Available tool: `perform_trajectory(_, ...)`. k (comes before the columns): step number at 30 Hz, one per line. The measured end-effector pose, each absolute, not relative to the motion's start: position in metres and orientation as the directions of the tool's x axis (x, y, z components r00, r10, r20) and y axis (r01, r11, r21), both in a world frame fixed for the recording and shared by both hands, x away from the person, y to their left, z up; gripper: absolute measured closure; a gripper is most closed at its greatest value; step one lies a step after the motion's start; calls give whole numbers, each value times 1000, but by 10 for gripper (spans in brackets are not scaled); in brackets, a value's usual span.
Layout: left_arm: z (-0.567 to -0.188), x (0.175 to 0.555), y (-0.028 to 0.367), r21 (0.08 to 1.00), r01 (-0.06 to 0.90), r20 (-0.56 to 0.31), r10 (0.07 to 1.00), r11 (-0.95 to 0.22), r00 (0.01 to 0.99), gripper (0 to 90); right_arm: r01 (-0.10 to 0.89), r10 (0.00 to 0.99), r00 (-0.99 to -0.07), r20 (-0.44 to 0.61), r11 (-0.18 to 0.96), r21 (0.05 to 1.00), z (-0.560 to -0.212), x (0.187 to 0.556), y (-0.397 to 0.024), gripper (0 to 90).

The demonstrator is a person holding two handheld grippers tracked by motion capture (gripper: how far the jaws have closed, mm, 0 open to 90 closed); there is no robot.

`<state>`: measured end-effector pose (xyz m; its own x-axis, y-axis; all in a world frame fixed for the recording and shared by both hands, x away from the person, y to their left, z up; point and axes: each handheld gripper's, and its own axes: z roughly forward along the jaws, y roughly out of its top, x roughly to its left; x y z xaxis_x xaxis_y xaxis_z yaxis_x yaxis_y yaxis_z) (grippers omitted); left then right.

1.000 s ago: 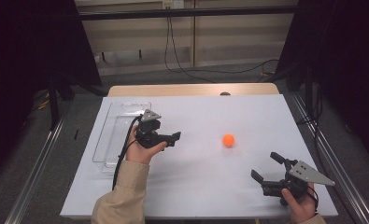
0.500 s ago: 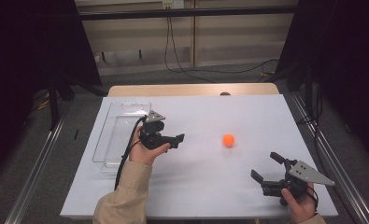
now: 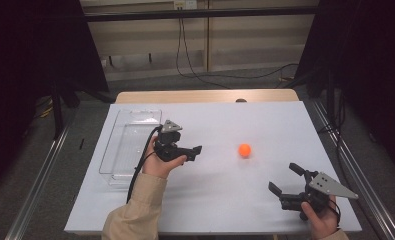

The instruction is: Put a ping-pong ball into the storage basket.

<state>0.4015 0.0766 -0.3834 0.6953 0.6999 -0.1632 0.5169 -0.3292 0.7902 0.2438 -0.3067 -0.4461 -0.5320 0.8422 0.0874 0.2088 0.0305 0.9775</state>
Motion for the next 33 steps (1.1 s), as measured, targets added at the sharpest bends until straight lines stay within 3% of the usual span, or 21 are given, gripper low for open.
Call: perform_trajectory(33, -395, 396, 52, 773, 511, -148, 677, -376, 721, 96, 208, 843, -531, 85, 32, 978, -446, 244, -307, 12)
